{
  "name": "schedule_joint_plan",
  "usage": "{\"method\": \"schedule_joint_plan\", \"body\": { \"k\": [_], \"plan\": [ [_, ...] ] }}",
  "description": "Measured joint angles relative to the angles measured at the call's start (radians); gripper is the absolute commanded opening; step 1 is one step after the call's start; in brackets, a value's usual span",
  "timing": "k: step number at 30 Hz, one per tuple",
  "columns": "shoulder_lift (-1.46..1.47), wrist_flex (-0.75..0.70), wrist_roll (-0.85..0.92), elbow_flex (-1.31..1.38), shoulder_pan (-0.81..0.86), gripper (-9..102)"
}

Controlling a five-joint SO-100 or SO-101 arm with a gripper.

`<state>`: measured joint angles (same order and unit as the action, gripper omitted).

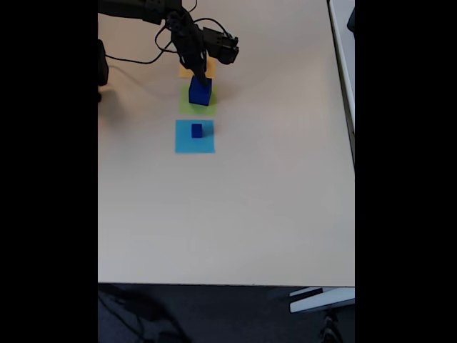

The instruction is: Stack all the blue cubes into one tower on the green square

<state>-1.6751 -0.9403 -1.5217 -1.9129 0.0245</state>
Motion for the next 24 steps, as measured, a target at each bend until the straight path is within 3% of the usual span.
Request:
{"method": "schedule_joint_plan", "body": {
  "k": [12,24],
  "plan": [
    [0.0,0.0,0.011,0.0,0.0,6],
    [-0.002,0.0,0.061,-0.006,0.018,6]
  ]
}}
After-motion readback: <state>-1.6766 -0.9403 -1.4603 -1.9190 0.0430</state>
